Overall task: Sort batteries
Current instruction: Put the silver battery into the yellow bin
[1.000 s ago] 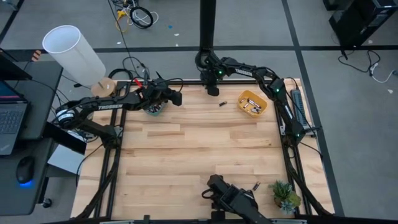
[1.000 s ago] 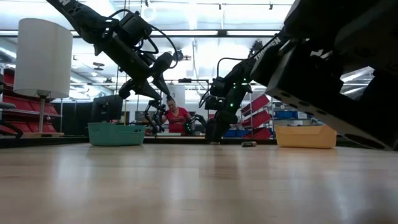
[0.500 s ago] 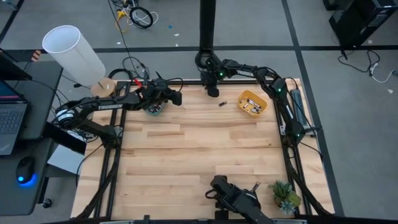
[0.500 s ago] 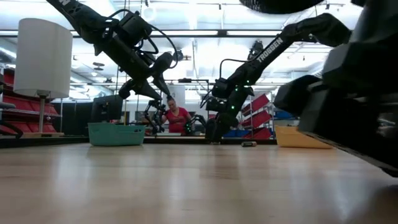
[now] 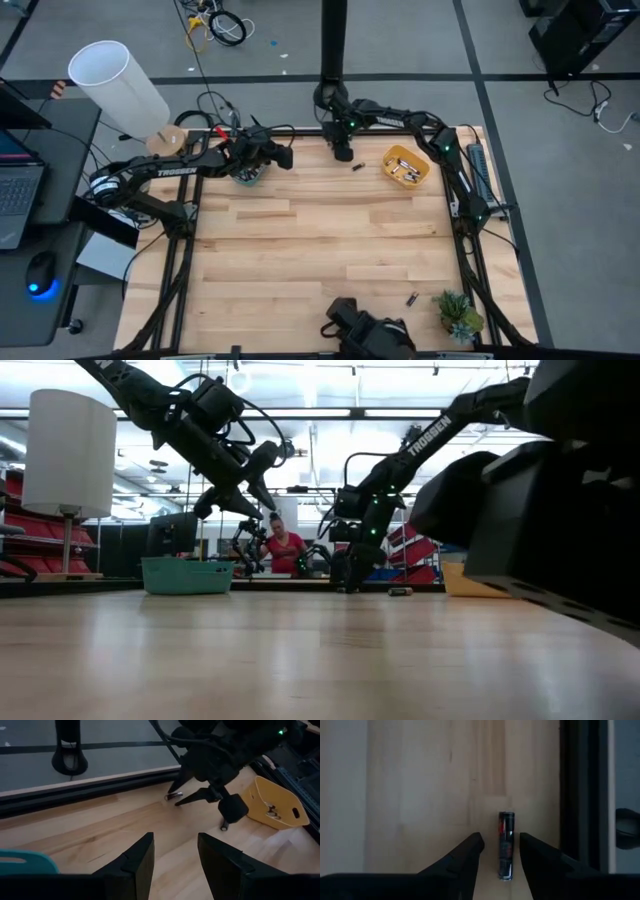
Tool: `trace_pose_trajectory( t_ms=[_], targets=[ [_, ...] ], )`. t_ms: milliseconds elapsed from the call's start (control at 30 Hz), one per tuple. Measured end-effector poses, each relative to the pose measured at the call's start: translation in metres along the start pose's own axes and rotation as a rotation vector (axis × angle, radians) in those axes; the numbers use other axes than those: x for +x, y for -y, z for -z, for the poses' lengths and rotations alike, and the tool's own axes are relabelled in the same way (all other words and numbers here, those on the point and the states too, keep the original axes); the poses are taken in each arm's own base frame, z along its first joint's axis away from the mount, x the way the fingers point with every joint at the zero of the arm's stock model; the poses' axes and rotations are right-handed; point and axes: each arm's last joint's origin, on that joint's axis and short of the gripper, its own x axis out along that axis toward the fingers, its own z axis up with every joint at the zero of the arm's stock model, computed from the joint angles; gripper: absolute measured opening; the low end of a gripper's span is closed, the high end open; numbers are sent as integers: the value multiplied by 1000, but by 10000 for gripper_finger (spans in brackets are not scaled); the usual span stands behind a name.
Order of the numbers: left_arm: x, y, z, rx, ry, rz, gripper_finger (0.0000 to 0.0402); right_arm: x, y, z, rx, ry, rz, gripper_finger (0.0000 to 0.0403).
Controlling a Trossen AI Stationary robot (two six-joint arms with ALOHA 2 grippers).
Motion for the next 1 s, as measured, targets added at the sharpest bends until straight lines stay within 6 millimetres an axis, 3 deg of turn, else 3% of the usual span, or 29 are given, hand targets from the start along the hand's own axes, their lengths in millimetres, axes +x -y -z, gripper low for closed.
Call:
trace_pose_trajectory(
  t_ms=[300,567,700,1000],
  targets=[
    [0,1,0,0,-17,25,163,1,-4,-1,39,-39,21,138],
    [0,1,0,-1,-18,27,163,2,-7,0,35,-76,30,20],
    [0,1,1,-1,-22,33,163,3,-8,0,24,-78,28,20],
    [0,2,0,-29,-17,48,163,-18,-12,-2,30,-85,12,20]
  ],
)
